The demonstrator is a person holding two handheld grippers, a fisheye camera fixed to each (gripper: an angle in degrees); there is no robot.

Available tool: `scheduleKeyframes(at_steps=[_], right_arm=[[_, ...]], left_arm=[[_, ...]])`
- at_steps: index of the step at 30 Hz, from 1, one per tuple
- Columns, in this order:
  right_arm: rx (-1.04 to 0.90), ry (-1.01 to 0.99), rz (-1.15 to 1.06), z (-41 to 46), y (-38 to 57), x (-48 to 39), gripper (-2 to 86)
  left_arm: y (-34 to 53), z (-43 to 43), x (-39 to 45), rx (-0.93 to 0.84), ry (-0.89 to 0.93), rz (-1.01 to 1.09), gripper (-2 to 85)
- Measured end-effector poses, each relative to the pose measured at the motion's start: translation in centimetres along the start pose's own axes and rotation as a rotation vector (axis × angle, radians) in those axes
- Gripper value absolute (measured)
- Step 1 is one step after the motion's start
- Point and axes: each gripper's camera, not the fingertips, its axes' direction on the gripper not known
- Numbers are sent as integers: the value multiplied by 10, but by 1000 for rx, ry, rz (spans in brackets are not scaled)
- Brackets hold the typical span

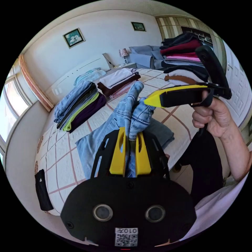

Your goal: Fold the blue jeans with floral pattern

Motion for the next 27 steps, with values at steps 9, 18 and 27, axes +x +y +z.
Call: scheduleKeyframes(at_steps=[9, 18, 27], right_arm=[[198, 29, 191, -27, 62, 14, 27], [63, 37, 114, 56, 41, -43, 78], [-291, 195, -195, 232, -10, -143, 129]], left_arm=[[70, -100, -206, 301, 256, -412, 45], [315, -220, -471, 355, -1, -1043, 98], [502, -218, -525, 376, 306, -1166, 71]])
